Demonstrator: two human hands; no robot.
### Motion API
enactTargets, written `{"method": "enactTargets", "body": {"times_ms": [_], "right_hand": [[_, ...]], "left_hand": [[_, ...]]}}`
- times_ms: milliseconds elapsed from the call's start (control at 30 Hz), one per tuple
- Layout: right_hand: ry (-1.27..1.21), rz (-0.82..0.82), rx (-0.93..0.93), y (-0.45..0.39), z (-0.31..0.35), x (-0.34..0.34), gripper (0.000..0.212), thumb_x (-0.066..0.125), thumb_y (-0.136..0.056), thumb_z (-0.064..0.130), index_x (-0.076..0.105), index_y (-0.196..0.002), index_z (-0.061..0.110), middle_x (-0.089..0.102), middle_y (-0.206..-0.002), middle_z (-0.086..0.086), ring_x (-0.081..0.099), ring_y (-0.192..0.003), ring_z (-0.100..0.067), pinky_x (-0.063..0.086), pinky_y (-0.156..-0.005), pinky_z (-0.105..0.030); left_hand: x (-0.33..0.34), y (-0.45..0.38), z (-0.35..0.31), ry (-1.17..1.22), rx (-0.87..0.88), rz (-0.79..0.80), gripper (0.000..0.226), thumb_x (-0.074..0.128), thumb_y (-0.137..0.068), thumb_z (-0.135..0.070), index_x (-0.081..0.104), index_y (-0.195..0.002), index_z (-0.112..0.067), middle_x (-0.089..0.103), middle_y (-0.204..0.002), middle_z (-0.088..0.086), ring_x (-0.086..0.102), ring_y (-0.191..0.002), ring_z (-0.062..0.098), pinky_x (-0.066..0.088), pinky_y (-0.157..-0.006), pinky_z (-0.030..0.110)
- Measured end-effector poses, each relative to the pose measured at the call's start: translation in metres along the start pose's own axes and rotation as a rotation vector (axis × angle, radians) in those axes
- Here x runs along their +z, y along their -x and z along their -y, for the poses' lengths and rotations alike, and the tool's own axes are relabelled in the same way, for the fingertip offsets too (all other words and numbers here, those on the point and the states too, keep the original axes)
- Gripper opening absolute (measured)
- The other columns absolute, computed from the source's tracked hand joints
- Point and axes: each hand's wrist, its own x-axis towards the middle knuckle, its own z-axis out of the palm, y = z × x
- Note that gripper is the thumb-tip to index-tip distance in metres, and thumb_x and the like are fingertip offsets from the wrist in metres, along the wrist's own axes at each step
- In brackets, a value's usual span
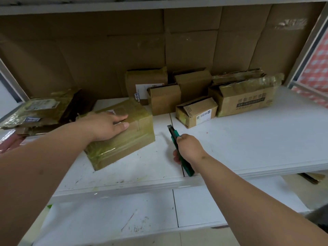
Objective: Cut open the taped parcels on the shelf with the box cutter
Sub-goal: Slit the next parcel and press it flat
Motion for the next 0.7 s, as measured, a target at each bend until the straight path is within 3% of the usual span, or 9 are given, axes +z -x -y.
{"method": "enactTargets", "body": {"times_ms": [67, 133, 267, 367, 433, 533, 700], "right_hand": [[-0.443, 0.1, 0.228, 0.009, 0.007, 0.002, 0.029, 0.029, -0.101, 0.019, 0.052, -0.1, 0.002, 0.06, -0.072, -0.019, 0.063, -0.058, -0.032, 0.056, -0.055, -0.039], [-0.61, 0.171, 0.288, 0.014, 0.01, 0.003, 0.031, 0.027, -0.103, 0.024, 0.051, -0.099, 0.006, 0.059, -0.076, -0.019, 0.063, -0.051, -0.03, 0.054, -0.048, -0.035], [-0.627, 0.233, 0.27, 0.013, 0.013, 0.012, 0.028, 0.026, -0.105, 0.022, 0.05, -0.101, 0.008, 0.061, -0.087, -0.023, 0.068, -0.058, -0.033, 0.062, -0.065, -0.045], [-0.617, 0.226, 0.271, 0.012, 0.013, 0.022, 0.028, 0.023, -0.104, 0.019, 0.049, -0.111, 0.01, 0.061, -0.089, -0.022, 0.067, -0.055, -0.031, 0.06, -0.054, -0.041], [-0.616, 0.216, 0.253, 0.011, 0.013, 0.028, 0.03, 0.022, -0.103, 0.018, 0.049, -0.112, 0.008, 0.057, -0.086, -0.019, 0.065, -0.049, -0.028, 0.057, -0.05, -0.038], [-0.64, 0.194, 0.225, 0.011, 0.013, 0.035, 0.03, 0.023, -0.103, 0.018, 0.052, -0.098, 0.01, 0.054, -0.079, -0.016, 0.063, -0.046, -0.026, 0.056, -0.047, -0.035], [-0.653, 0.147, 0.184, 0.009, 0.009, 0.042, 0.03, 0.024, -0.102, 0.018, 0.053, -0.099, 0.012, 0.053, -0.074, -0.014, 0.057, -0.043, -0.023, 0.054, -0.048, -0.033]], "left_hand": [[0.002, -0.004, -0.011, -0.073, -0.016, -0.015, 0.062, 0.011, -0.093, -0.069, 0.012, -0.152, -0.047, 0.018, -0.162, 0.002, 0.016, -0.149, 0.023, 0.018, -0.115, 0.043], [0.002, -0.007, -0.015, -0.086, -0.016, -0.003, 0.063, 0.012, -0.093, -0.07, 0.009, -0.152, -0.047, 0.017, -0.163, 0.003, 0.014, -0.149, 0.024, 0.017, -0.115, 0.042], [0.004, -0.001, 0.004, 0.075, -0.026, 0.079, 0.07, 0.026, -0.081, -0.082, 0.008, -0.145, -0.06, 0.012, -0.163, -0.009, 0.008, -0.148, 0.031, 0.015, -0.115, 0.044], [0.017, 0.006, 0.022, 0.213, -0.039, 0.027, 0.072, 0.023, -0.069, -0.093, 0.013, -0.137, -0.072, 0.012, -0.162, -0.016, 0.005, -0.148, 0.029, 0.008, -0.117, 0.056], [0.024, 0.007, 0.023, 0.226, -0.025, -0.033, 0.069, 0.021, -0.072, -0.089, 0.015, -0.137, -0.07, 0.012, -0.161, -0.02, 0.004, -0.148, 0.024, 0.004, -0.117, 0.056], [0.027, 0.006, 0.018, 0.166, -0.007, -0.06, 0.073, 0.015, -0.073, -0.083, 0.012, -0.143, -0.064, 0.007, -0.161, -0.022, 0.001, -0.149, 0.019, -0.005, -0.117, 0.055], [0.03, 0.005, 0.021, 0.176, -0.007, -0.041, 0.075, 0.012, -0.074, -0.081, 0.007, -0.146, -0.06, 0.003, -0.162, -0.02, 0.0, -0.15, 0.016, -0.003, -0.117, 0.058]]}}
